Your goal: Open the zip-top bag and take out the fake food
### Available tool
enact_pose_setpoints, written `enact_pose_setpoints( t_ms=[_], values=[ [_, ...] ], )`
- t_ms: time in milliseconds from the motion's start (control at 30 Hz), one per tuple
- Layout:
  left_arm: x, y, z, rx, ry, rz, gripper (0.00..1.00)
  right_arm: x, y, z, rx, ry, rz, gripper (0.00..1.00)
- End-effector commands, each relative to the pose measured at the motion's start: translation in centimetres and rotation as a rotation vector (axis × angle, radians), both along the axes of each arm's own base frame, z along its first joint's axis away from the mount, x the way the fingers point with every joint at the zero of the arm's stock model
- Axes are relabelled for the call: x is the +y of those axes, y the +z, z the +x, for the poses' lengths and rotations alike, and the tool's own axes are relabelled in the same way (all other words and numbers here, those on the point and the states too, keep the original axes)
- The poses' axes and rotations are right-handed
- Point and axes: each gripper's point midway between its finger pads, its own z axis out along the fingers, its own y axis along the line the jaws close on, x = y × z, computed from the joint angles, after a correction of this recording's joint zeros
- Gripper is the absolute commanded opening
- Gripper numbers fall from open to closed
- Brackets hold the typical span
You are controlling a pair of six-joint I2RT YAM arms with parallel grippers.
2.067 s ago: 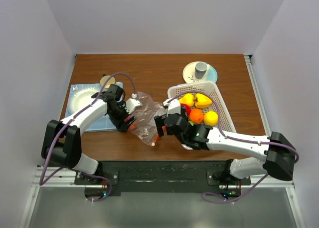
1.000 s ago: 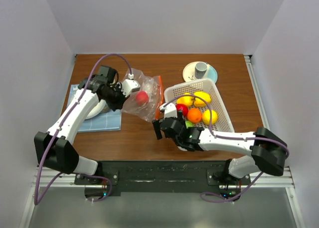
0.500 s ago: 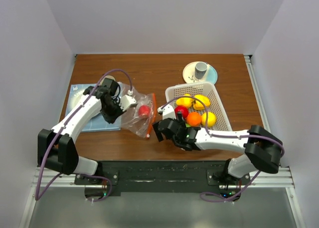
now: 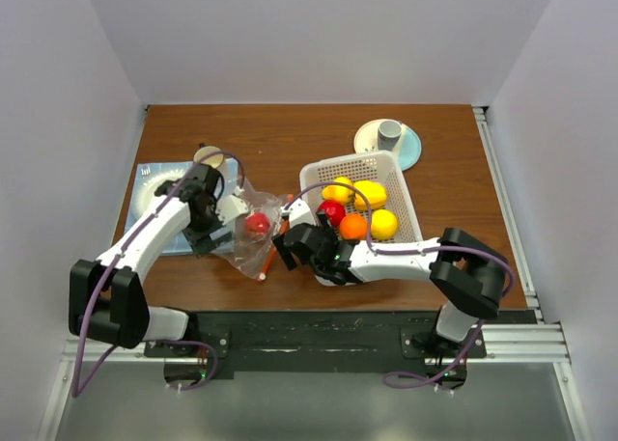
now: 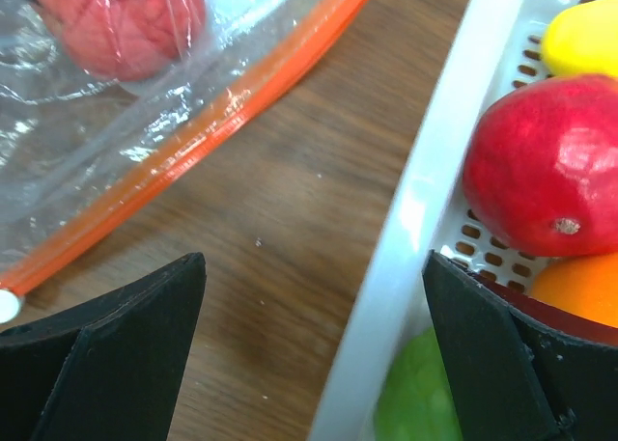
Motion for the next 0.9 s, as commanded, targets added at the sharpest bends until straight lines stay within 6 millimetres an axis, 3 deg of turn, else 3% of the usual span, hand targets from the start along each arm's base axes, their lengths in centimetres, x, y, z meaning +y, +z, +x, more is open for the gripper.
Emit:
enact_pose_setpoints(
  t_ms=[0, 33, 67, 100, 133, 167, 267, 333, 433, 533, 633, 767, 867],
  values=[
    [0.4, 6.4, 4.2, -0.216, 0.024, -0.059, 1.00, 1.8, 2.9, 0.6, -0.040, 0.025, 0.071, 0.99],
    [0.0, 6.9, 3.9, -0.191, 0.029, -0.101, 1.00, 1.6, 3.0, 0.6, -0.043, 0.021, 0.071, 0.99],
    [-0.6, 9.4, 4.9, -0.242, 0.029, -0.142, 1.00, 1.5, 3.1, 0.6, -0.041, 0.020, 0.074, 0.99],
    [-1.2, 10.5, 5.1, -0.250, 0.024, -0.179, 1.00, 1.3, 3.3, 0.6, -0.047, 0.015, 0.074, 0.99],
    [-3.1, 11.2, 4.4, -0.209, -0.005, -0.280, 1.00, 1.0, 3.7, 0.6, -0.053, 0.010, 0.075, 0.99],
    [-4.4, 13.8, 5.0, -0.247, -0.019, -0.356, 1.00, 0.8, 3.8, 0.5, -0.056, 0.007, 0.076, 0.99],
    [-9.0, 15.0, 3.4, -0.126, -0.075, -0.589, 1.00, 0.1, 5.0, 0.9, -0.087, -0.015, 0.069, 0.99],
    [-11.0, 14.2, 3.0, -0.078, -0.108, -0.662, 1.00, -0.7, 5.9, 1.2, -0.110, -0.043, 0.042, 0.99],
    [-12.3, 9.7, 2.1, 0.006, -0.094, -0.682, 1.00, -1.8, 7.4, 1.6, -0.138, -0.090, 0.022, 0.99],
    [-11.7, 5.8, 2.6, 0.015, -0.062, -0.632, 1.00, -1.7, 8.7, 1.3, -0.143, -0.088, 0.069, 0.99],
    [-11.5, 3.2, 3.0, 0.027, -0.044, -0.612, 1.00, 0.2, 10.5, 0.2, -0.133, -0.014, 0.168, 0.95],
    [-11.1, 1.3, 3.6, 0.038, -0.027, -0.588, 1.00, 4.4, 12.9, -2.9, -0.132, 0.154, 0.290, 0.87],
    [-10.7, 0.9, 4.7, 0.001, -0.020, -0.572, 1.00, 6.4, 11.8, -4.0, -0.096, 0.218, 0.309, 0.83]
  ],
)
